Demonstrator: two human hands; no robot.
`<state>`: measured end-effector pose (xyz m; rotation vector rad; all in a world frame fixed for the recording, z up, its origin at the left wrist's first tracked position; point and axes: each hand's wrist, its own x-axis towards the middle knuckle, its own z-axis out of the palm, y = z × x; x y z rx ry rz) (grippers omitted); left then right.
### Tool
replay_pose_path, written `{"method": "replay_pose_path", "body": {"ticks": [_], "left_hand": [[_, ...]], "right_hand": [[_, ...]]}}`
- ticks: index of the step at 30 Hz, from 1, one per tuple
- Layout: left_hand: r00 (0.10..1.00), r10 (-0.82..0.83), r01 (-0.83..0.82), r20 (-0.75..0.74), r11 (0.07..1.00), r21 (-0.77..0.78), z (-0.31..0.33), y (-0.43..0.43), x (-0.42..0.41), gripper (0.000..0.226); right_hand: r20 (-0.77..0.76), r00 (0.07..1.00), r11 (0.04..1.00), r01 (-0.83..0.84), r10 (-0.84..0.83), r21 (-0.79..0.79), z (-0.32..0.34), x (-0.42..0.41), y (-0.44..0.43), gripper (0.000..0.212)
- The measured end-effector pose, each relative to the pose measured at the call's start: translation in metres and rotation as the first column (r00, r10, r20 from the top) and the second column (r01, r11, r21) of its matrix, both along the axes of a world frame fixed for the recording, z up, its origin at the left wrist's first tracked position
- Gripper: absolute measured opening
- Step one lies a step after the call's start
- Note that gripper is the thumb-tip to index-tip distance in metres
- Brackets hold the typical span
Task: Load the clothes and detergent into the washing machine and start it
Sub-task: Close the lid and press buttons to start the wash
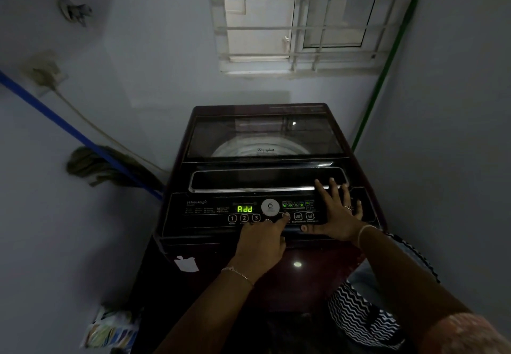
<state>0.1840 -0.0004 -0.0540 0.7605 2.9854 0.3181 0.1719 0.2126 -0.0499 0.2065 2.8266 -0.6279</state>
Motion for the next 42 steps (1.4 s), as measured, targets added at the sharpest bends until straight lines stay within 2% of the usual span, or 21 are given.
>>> {"method": "replay_pose_path", "body": {"ticks": [9,42], "left_hand": [[0.995,-0.021,0.018,0.099,0.999,0.039,-0.0014,-0.0065,0.0004,0.064],[0.996,-0.029,0.026,0.079,0.999,0.036,-0.0013,-0.0036,0.0003,0.069]], "right_hand": [[-0.007,1.0,1.0,0.002,-0.002,0.008,0.0007,0.0009,-0.0008,0.125],[-0.014,1.0,1.0,0.005,-0.005,-0.009,0.0011,0.0017,0.0004,0.124]]}}
